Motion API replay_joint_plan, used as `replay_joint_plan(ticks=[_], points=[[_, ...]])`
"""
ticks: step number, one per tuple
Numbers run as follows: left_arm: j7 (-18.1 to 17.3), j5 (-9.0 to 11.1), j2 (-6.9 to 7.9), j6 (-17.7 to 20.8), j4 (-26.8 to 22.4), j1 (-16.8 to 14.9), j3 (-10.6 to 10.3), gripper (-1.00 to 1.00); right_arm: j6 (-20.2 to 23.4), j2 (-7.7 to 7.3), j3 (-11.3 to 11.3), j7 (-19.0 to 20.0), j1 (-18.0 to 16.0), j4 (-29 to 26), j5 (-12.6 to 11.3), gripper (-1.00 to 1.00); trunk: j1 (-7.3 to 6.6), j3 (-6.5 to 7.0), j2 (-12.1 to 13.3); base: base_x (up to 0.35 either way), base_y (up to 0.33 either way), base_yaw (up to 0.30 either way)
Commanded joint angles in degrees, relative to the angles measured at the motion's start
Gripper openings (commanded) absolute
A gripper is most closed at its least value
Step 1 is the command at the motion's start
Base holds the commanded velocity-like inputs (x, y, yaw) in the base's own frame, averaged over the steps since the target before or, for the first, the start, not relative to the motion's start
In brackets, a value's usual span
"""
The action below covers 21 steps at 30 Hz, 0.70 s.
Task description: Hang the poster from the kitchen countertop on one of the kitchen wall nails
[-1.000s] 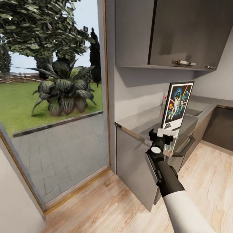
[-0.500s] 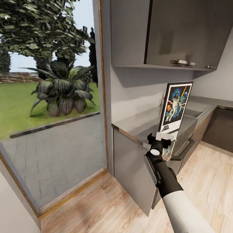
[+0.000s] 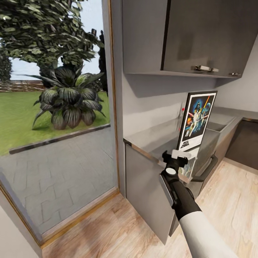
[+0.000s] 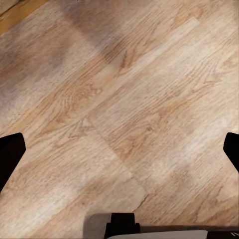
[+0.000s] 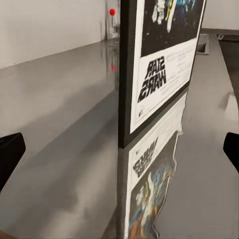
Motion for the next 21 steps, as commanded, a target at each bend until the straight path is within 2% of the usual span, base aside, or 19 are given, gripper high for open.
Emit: replay_joint_plan(ticks=[1,15,21], points=[[0.0,0.0,0.01,-0.1,-0.1,0.0,0.0,1.0,0.4,-0.02,0.1,-0.4,0.0,0.0,-0.1,1.0,0.01,-0.05,0.0,0.056,0.0,0.0],[0.0,0.0,0.01,-0.1,-0.1,0.0,0.0,1.0,0.4,-0.02,0.1,-0.4,0.0,0.1,-0.2,1.0,0.01,-0.05,0.0,0.11,0.031,0.0],[0.0,0.0,0.01,-0.1,-0.1,0.0,0.0,1.0,0.4,-0.02,0.1,-0.4,0.0,0.3,-0.2,1.0,0.01,-0.05,0.0,0.143,-0.127,0.0]])
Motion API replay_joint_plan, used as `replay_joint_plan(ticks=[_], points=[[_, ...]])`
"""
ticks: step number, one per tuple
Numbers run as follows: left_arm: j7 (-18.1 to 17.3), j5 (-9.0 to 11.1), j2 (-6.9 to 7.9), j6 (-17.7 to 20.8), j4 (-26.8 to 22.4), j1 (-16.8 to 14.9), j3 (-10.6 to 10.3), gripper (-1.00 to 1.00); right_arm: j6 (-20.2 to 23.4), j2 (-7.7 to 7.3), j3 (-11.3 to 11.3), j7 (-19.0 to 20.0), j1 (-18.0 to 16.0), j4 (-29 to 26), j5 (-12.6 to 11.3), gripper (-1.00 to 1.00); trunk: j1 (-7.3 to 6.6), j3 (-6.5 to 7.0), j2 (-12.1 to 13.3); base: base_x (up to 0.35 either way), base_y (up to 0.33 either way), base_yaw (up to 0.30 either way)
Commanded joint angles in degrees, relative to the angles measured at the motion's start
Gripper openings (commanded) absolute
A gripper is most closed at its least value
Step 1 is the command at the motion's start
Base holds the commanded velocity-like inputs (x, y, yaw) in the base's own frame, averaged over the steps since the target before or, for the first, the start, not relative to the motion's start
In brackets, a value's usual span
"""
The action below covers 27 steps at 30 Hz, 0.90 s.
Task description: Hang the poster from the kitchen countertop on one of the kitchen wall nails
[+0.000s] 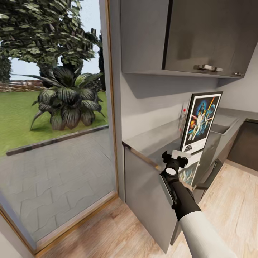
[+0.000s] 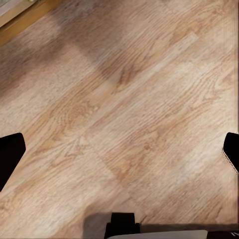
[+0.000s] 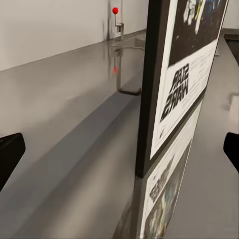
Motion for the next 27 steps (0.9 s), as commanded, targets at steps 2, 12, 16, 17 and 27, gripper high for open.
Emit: replay_joint_plan(ticks=[2,12,16,17,27], points=[[0.0,0.0,0.01,-0.1,-0.1,0.0,0.0,1.0,0.4,-0.03,0.2,-0.4,0.0,0.0,-0.1,1.0,0.01,-0.05,0.0,0.103,-0.098,0.0],[0.1,0.0,0.01,-0.1,-0.1,0.0,0.1,1.0,0.3,-0.03,0.1,-0.4,0.0,1.0,-0.2,1.0,0.01,-0.05,0.0,0.057,-0.097,0.0],[0.0,0.0,0.01,-0.1,-0.1,0.0,0.1,1.0,0.3,-0.03,-0.9,-0.3,0.0,1.4,-0.2,1.0,0.01,-0.05,0.0,0.033,-0.051,0.0],[0.0,0.0,0.01,-0.1,-0.1,0.0,0.1,1.0,0.3,-0.03,-1.2,-0.3,0.0,1.4,-0.2,1.0,0.01,-0.05,0.0,0.075,-0.099,0.0],[0.0,0.0,0.01,-0.1,-0.1,0.0,0.2,1.0,0.3,-0.03,-2.6,-0.3,0.0,1.6,-0.2,1.0,0.01,-0.05,0.0,0.04,-0.046,0.0]])
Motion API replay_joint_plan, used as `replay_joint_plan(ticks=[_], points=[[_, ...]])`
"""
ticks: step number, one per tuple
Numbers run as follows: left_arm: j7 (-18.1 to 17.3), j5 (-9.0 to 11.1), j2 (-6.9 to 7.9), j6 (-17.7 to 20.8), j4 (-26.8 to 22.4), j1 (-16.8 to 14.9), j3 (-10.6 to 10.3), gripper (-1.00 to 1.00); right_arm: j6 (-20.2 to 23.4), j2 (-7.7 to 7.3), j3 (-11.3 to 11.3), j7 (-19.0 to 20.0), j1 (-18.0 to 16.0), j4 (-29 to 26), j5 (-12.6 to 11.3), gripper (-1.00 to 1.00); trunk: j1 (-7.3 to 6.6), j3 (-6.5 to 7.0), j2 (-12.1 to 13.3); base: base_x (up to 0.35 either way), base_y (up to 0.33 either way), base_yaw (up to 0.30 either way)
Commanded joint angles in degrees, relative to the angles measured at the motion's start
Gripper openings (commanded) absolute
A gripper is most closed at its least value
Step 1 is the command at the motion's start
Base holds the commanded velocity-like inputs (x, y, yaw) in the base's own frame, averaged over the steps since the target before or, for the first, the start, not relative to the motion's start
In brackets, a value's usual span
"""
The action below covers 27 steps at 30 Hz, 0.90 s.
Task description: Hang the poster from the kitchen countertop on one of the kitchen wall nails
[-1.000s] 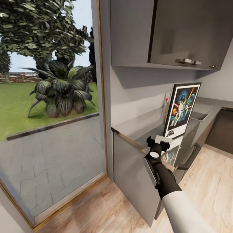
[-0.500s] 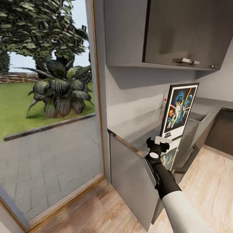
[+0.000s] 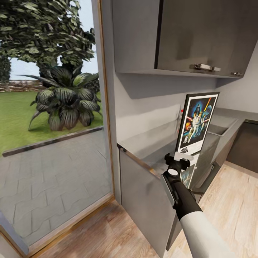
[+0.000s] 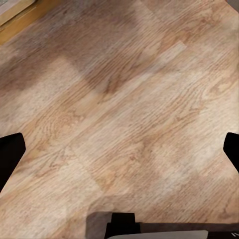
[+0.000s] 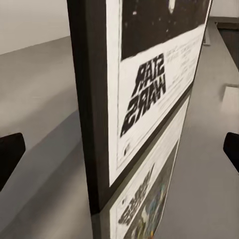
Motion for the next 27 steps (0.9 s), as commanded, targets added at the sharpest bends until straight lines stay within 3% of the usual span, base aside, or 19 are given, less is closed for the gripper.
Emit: replay_joint_plan(ticks=[1,27], points=[[0.0,0.0,0.0,-0.1,-0.1,0.0,0.0,1.0,0.4,-0.02,0.2,-0.4,0.0,-0.1,-0.1,1.0,0.0,-0.05,0.0,0.003,-0.003,0.0],[0.0,0.0,0.0,-0.1,-0.1,0.0,0.1,1.0,0.4,-0.02,0.1,-0.4,0.0,-0.1,-0.1,1.0,0.0,-0.05,0.0,0.046,0.025,0.0]])
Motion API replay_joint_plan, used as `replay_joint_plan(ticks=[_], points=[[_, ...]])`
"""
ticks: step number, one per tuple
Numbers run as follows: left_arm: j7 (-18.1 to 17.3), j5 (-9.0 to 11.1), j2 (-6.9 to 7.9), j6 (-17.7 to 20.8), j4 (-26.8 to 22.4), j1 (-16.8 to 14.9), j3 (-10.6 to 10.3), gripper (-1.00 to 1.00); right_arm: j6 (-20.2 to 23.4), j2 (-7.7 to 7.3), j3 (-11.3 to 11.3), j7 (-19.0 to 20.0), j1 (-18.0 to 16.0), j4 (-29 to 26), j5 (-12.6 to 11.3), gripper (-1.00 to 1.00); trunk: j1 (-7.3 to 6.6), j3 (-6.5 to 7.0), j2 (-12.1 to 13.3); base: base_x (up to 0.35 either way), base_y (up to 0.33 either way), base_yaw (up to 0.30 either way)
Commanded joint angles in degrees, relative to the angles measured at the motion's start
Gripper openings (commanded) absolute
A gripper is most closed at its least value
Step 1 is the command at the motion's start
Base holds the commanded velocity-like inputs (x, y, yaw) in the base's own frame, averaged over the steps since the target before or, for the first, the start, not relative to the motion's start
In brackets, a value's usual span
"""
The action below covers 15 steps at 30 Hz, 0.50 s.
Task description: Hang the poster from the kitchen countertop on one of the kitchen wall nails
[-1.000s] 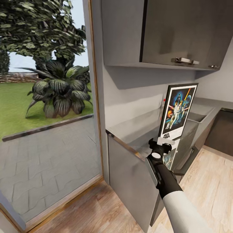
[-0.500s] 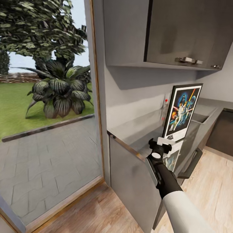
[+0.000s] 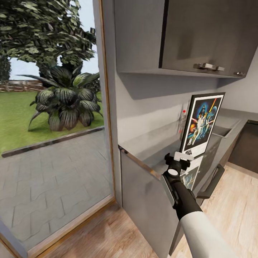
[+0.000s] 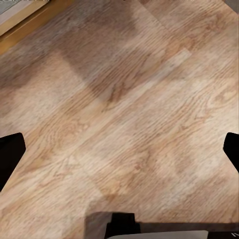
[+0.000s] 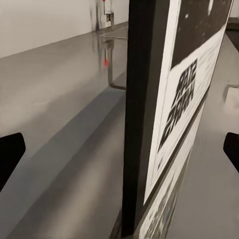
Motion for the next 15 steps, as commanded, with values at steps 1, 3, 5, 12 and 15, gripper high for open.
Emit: replay_joint_plan(ticks=[1,3,5,12,15], points=[[0.0,0.0,0.0,-0.1,-0.1,0.0,0.0,1.0,0.4,-0.03,0.2,-0.3,0.0,-0.1,-0.1,1.0,0.01,-0.05,0.0,0.102,-0.114,0.0],[0.0,0.0,0.0,-0.1,-0.1,0.0,0.0,1.0,0.4,-0.03,0.2,-0.3,0.0,-0.1,-0.1,1.0,0.01,-0.05,0.0,0.096,-0.102,0.0],[0.0,0.0,0.0,-0.1,-0.1,0.0,0.1,1.0,0.4,-0.03,0.2,-0.3,0.0,-0.1,-0.1,1.0,0.01,-0.05,0.0,0.041,-0.044,0.0],[0.0,0.0,0.0,-0.1,-0.1,0.0,0.1,1.0,0.4,-0.03,0.2,-0.4,0.0,-0.1,-0.1,1.0,0.01,-0.05,0.0,0.013,-0.014,0.0],[0.0,0.0,0.0,-0.1,-0.1,0.0,0.1,1.0,0.4,-0.03,0.2,-0.3,0.0,-0.1,-0.1,1.0,0.01,-0.05,0.0,0.001,-0.001,0.0]])
